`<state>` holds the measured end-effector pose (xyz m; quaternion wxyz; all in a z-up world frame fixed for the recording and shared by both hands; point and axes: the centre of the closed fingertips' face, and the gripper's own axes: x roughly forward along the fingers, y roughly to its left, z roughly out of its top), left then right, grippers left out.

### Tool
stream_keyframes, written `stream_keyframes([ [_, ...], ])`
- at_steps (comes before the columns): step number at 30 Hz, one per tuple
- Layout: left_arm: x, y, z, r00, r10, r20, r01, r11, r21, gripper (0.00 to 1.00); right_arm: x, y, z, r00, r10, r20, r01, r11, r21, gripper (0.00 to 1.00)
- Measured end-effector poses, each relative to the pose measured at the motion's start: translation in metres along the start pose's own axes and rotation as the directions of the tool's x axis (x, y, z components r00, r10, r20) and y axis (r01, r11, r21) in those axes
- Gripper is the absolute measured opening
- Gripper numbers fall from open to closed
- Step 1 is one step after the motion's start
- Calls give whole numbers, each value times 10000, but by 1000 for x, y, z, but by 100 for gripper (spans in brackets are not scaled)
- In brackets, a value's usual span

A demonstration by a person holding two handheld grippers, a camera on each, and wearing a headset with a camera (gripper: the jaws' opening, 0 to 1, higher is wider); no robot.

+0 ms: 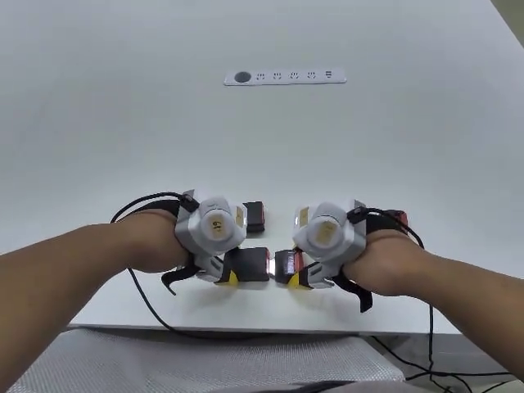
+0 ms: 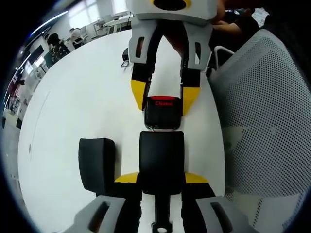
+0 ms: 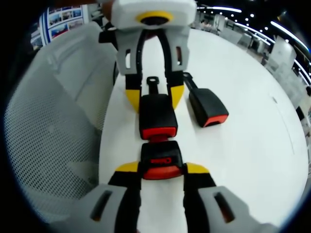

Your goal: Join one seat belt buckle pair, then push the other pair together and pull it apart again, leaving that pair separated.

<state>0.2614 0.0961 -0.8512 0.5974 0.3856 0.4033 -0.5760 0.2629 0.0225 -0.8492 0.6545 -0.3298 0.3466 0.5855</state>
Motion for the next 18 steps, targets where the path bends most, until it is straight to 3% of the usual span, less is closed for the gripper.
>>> stream_keyframes([
  [18, -3, -5, 3, 9997, 177, -156, -177, 9998, 9, 34, -2, 3, 2, 9985, -114, 537, 114, 9999, 11, 36],
])
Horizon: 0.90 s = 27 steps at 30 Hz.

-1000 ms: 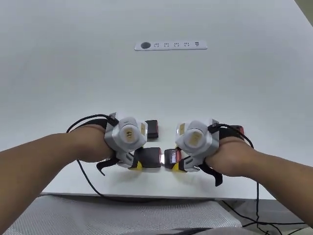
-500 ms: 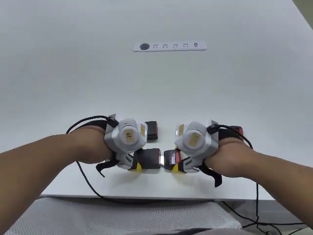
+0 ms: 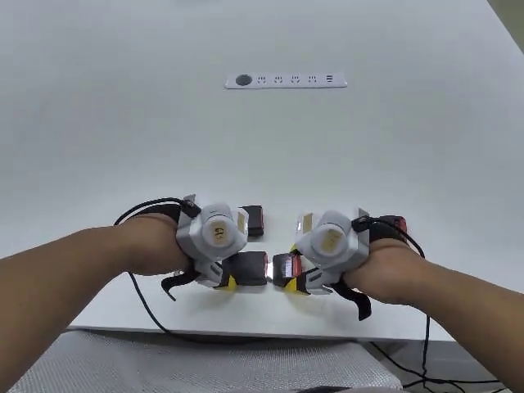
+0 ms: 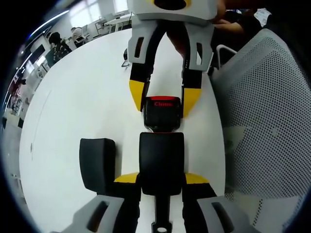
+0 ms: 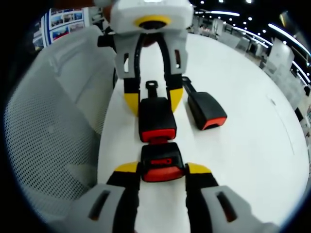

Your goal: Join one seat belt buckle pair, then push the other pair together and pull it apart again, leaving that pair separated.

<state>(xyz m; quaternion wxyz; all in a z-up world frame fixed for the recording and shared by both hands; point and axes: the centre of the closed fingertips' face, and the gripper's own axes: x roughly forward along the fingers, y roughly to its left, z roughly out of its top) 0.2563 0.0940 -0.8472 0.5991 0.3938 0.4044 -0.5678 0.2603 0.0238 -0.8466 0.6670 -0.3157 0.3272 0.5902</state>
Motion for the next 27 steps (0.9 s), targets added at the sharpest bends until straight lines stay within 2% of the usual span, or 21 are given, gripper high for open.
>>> stream_keyframes([
  [4, -4, 0, 3, 9999, 131, 106, -131, 9999, 76, 34, -5, 1, 7, 9996, -115, 249, 115, 9999, 21, 39],
  [7, -15, 2, 13, 9976, 327, 612, -303, 9988, -384, 35, -10, 4, 13, 9993, -22, 378, 20, 10000, 49, 37],
  [13, -36, 7, 25, 9944, 599, 874, -573, 9978, -327, 36, -23, 3, 28, 9971, -93, 749, 99, 9999, -78, 37],
  [17, -42, 16, 26, 9932, 818, 828, -802, 9965, -232, 37, -28, 0, 30, 9958, -201, 894, 207, 9998, -58, 36],
  [22, -43, 30, 19, 9923, 998, 729, -975, 9946, -346, 39, -39, -11, 21, 9946, -473, 927, 465, 9989, 106, 37],
  [27, -44, 48, 14, 9907, 1214, 619, -1193, 9922, -375, 40, -55, -29, -4, 9952, -731, 650, 724, 9973, 139, 37],
])
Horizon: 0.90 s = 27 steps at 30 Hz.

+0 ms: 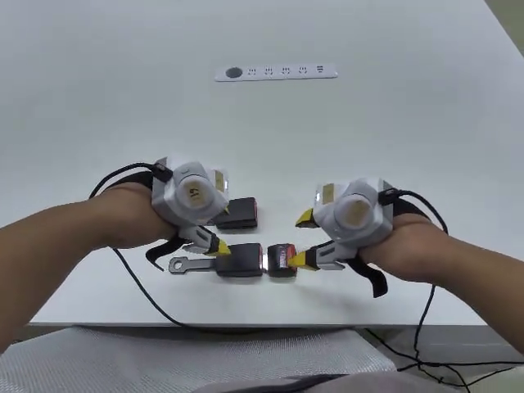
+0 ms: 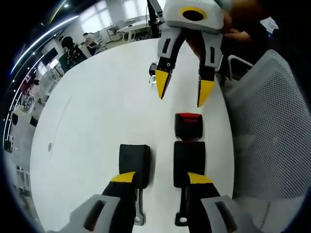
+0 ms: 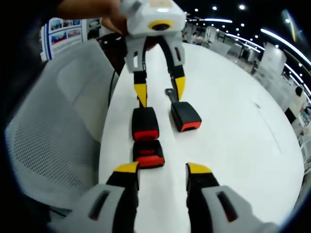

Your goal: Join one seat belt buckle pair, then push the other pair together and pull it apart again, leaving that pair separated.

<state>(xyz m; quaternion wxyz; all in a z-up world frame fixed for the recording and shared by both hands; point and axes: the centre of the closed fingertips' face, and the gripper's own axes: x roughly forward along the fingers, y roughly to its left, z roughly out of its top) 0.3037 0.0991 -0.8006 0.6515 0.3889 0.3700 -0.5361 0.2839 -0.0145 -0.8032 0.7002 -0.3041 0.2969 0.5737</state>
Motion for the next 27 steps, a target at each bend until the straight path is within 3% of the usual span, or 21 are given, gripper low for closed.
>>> stream_keyframes([
  [10, 10, 31, -5, 9997, 122, -212, -122, 9999, 18, 43, -31, -37, -49, 9975, -479, -526, 487, 9987, 132, 40],
  [14, 13, 38, -4, 9997, 155, -191, -156, 9999, -58, 46, -46, -58, -78, 9929, -760, -914, 794, 9963, 341, 41],
  [17, 20, 38, -12, 9992, -91, -379, 90, 10000, -22, 46, -56, -69, -95, 9882, -1004, -1161, 1061, 9934, 442, 40],
  [22, 28, 40, -20, 9983, -240, -533, 240, 9997, -8, 48, -60, -71, -116, 9849, -828, -1521, 926, 9940, 582, 39],
  [27, 35, 39, -25, 9964, -544, -653, 549, 9985, 55, 47, -55, -70, -124, 9846, -535, -1663, 657, 9954, 692, 39],
])
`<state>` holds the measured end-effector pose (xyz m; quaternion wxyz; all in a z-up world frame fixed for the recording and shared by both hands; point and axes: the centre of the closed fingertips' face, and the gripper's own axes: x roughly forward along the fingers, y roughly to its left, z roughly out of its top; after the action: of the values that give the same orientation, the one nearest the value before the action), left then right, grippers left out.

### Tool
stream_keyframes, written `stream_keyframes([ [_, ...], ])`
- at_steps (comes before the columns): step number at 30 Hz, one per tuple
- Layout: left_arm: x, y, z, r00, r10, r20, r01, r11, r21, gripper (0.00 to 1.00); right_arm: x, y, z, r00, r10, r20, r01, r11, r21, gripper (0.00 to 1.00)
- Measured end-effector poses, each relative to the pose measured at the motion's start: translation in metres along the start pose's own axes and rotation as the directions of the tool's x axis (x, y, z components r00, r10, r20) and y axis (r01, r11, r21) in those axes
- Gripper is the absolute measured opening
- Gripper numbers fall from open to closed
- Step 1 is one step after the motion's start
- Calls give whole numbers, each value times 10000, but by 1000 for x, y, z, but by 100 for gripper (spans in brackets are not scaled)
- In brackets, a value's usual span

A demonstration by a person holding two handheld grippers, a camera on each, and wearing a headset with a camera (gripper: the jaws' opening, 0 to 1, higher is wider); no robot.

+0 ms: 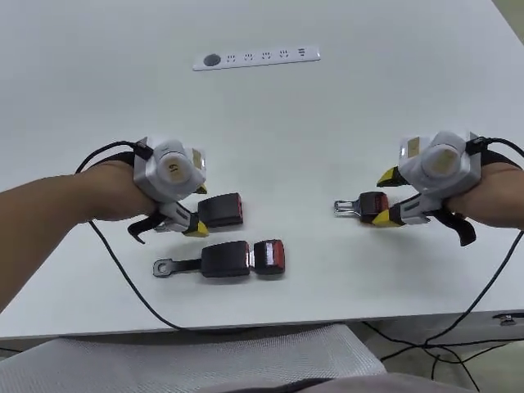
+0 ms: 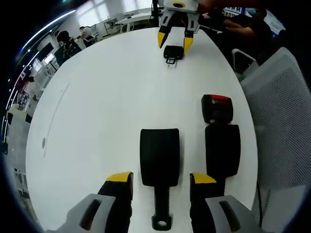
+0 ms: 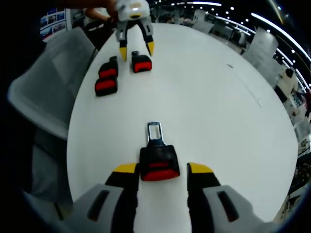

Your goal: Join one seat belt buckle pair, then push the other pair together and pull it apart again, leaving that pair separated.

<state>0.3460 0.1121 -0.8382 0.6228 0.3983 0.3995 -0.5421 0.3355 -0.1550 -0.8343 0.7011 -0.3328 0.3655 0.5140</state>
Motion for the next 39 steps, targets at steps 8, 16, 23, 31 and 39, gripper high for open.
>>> stream_keyframes([
  [8, 9, -2, -6, 9982, -336, -491, 349, 9990, 272, 39, 11, 6, 0, 9967, 722, -363, -723, 9974, -35, 34],
  [16, 9, 1, -6, 9993, -265, -258, 266, 9996, 26, 32, 12, 5, -1, 9918, 1070, -696, -1087, 9939, -206, 32],
  [23, 10, 1, -7, 9993, -245, -292, 244, 9997, -28, 31, 12, 4, -1, 9923, 997, -738, -1015, 9946, -208, 32],
  [31, 10, 1, -6, 9989, -252, -386, 249, 9997, -83, 31, 14, 6, 7, 9966, 621, -534, -627, 9980, -87, 33],
  [39, 10, 1, -6, 9987, -293, -413, 291, 9996, -63, 31, 25, 13, 28, 9984, 539, -172, -541, 9985, -129, 33],
])
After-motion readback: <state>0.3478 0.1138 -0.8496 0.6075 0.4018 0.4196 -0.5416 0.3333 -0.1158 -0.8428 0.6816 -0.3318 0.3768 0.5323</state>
